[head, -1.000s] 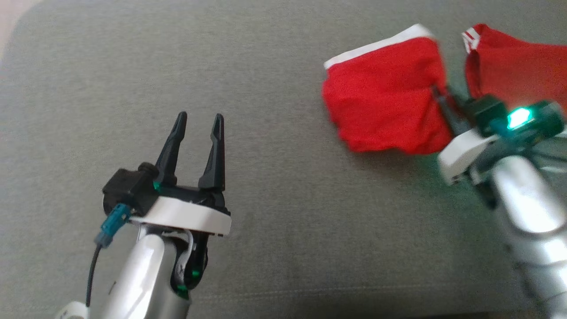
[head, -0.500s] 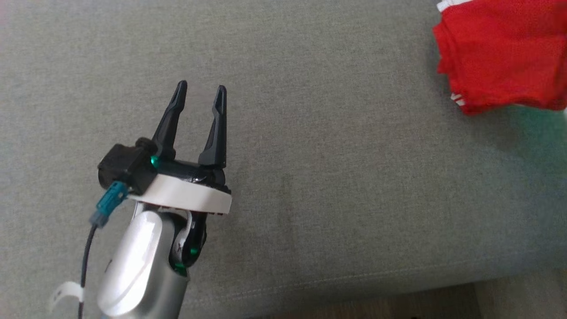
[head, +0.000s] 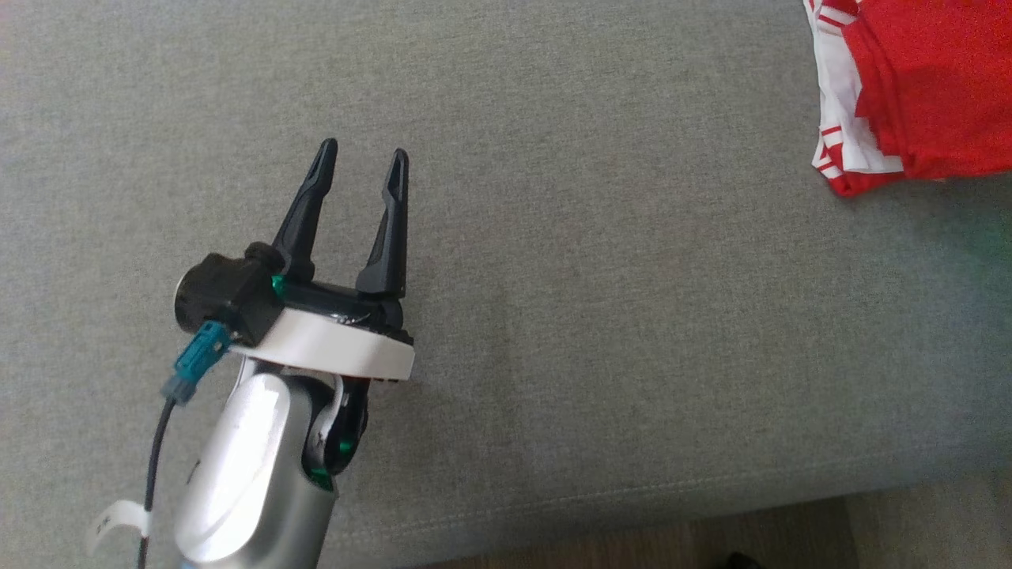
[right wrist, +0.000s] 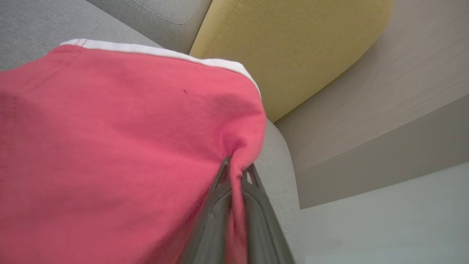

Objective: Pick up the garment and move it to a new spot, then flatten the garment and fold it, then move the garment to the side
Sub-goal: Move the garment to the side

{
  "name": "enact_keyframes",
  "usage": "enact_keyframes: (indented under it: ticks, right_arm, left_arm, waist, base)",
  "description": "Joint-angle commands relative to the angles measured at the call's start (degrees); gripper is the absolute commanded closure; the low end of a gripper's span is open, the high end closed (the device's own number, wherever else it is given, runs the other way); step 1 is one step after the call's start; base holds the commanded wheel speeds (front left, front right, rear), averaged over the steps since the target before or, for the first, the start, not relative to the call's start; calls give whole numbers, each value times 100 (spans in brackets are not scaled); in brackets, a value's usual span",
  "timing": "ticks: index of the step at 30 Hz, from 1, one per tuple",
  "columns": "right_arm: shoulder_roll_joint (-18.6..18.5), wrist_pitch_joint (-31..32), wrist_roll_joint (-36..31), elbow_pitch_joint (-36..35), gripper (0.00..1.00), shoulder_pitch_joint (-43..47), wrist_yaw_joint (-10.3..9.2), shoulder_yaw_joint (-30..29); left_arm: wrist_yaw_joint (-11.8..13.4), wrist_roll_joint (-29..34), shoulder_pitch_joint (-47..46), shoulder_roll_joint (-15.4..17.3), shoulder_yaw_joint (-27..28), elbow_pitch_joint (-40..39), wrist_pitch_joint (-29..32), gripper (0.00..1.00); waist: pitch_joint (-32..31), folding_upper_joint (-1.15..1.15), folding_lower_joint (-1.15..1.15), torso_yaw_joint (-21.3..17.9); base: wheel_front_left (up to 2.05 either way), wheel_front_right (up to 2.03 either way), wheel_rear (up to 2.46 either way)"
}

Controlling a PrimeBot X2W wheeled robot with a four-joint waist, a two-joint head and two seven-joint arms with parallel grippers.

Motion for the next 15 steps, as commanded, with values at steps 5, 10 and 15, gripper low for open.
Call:
enact_keyframes:
  ticks: [5,10,15]
  right_arm:
    - [-62,25,-90,-192,100,194,37,-269]
    - [113,44,-91,-230,0,244,37,-582]
    - [220,16,-125,-312,0,253,37,-730]
  left_arm:
    - [-43,74,-178,48,235,-171,-31,0]
    - [-62,97,-179,48,268,-139,-31,0]
    - [-71,87,-188,48,280,-102,-31,0]
  waist:
    - [28,0,0,-18]
    - [27,0,0,-37]
    - [1,0,0,-35]
  base:
    - [0,0,0]
    - [0,0,0]
    - [0,0,0]
